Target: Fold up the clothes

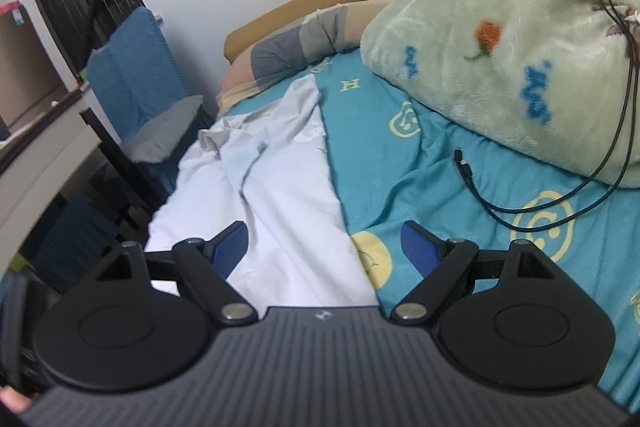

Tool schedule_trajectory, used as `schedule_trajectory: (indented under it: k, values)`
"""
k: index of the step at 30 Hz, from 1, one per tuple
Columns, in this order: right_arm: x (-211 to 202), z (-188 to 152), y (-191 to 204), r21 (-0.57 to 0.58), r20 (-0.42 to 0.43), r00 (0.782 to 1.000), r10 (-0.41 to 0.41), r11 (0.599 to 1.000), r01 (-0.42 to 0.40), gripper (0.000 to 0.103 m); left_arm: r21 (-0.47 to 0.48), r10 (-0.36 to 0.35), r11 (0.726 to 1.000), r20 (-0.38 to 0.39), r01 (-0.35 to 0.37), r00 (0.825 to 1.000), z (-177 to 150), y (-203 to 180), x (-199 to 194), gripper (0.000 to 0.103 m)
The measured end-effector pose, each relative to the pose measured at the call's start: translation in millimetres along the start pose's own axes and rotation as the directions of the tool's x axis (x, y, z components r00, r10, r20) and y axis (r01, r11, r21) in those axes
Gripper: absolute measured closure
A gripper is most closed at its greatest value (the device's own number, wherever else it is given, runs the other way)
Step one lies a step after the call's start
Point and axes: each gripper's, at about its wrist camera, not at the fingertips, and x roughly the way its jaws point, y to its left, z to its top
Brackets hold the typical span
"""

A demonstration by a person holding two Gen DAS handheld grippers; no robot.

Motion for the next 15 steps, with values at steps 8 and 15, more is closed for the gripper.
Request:
schedule_trajectory:
  k: [8, 15]
  values:
    - [-3.0, 0.0, 9.4, -0.061, 0.015, 1.0, -0.009, 0.998, 0.01, 0.018, -0.033, 0.099, 0.995, 0.005, -0.099, 0.995, -12.3, 0.8, -27.4, 0.099]
    - [2.6, -4.8, 21.5, -0.125, -0.004, 1.0, -0.015, 0.992, 0.014, 0.018, -0.053, 0.221, 0.974, 0.003, -0.22, 0.975, -7.9, 12.0, -27.6, 0.085]
